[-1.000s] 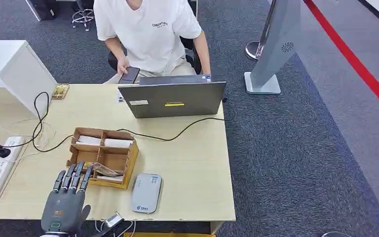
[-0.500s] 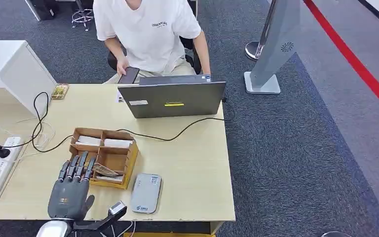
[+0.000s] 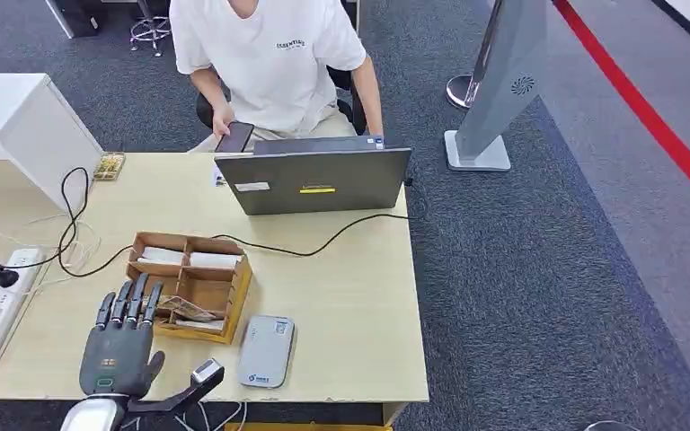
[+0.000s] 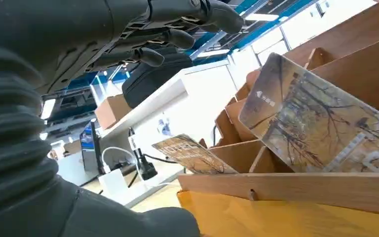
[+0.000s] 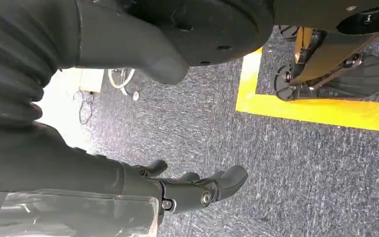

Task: Pass the card to the sensor for recognition and then transmit it.

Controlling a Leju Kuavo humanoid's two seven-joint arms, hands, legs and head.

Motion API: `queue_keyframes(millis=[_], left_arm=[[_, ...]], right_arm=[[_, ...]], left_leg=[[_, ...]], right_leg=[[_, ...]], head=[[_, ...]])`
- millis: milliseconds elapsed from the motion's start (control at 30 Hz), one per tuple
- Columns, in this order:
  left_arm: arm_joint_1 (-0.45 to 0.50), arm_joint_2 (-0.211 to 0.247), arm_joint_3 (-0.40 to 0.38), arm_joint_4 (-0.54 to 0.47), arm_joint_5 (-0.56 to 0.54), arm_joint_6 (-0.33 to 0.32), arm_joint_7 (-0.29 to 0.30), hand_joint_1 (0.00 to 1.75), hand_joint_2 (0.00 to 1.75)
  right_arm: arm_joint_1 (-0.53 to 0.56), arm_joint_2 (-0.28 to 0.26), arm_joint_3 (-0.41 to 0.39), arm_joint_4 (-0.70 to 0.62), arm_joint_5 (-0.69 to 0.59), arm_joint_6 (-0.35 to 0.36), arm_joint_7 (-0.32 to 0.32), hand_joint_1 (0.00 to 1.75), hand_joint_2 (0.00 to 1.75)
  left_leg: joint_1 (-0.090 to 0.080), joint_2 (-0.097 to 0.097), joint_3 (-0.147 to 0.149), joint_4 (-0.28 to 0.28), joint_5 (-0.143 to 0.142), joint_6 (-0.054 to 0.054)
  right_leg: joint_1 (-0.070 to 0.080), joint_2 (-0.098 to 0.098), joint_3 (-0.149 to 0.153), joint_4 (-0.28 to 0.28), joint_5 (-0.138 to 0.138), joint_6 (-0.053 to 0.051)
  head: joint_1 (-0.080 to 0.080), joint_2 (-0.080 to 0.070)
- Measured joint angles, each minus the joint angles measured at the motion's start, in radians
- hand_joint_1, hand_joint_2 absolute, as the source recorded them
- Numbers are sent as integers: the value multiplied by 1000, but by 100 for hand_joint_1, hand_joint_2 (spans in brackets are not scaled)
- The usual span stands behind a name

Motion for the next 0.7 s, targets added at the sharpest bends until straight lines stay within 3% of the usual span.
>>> queue_keyframes(millis=[700], left_arm=[[28,2,60,0,0,8,6,0,175]], right_arm=[[0,0,9,0,2,2,1,0,175]], left_leg=[[0,0,0,0,0,0]], right_leg=[[0,0,0,0,0,0]], head=[[0,0]])
